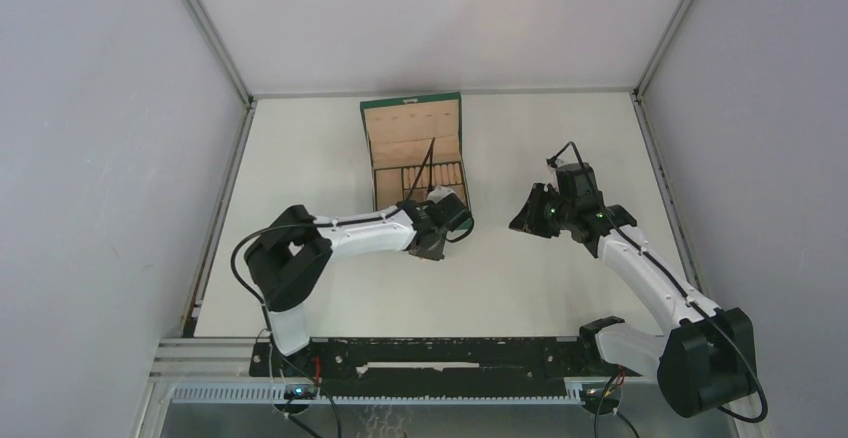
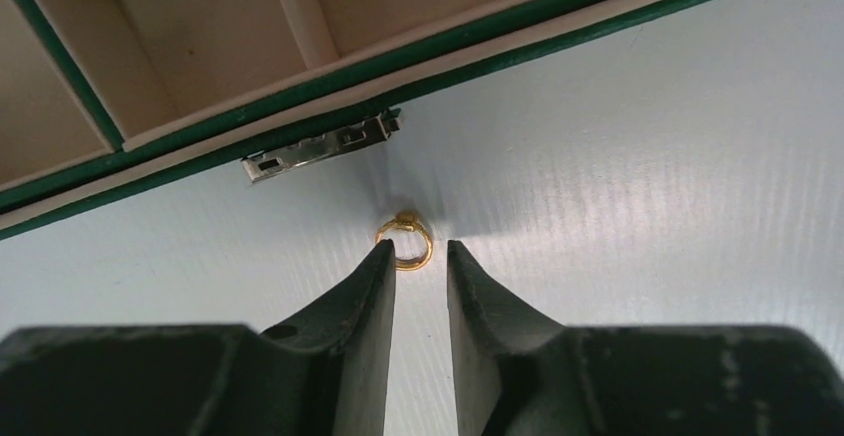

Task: Organize the mixed jewelry

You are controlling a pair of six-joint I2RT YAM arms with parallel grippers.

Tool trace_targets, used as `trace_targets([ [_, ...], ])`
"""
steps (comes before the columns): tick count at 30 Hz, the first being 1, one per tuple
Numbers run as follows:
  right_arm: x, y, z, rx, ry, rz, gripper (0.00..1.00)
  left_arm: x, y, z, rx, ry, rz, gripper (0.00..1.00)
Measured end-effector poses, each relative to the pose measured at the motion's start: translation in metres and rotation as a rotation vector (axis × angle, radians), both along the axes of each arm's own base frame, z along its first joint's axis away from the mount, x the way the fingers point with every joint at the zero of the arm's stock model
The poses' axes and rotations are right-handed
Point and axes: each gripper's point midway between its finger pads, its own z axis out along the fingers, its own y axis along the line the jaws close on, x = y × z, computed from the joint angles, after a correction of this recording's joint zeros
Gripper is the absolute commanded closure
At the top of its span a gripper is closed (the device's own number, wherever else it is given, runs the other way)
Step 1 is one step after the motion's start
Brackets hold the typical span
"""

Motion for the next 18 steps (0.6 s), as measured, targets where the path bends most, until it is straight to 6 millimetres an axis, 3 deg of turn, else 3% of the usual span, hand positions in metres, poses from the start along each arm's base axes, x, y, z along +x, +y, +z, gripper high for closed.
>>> trace_targets([
  [9,0.0,0.0,0.0,0.0,-0.002,0.006,0.75,-0.003,0.004,-0.011,0.027,0.029,0.008,0.74],
  [18,-0.001,0.001,0.0,0.006,0.001,0.013,0.75,-0.002,-0.029,-0.011,-0.08,0.046,-0.139,0.76],
])
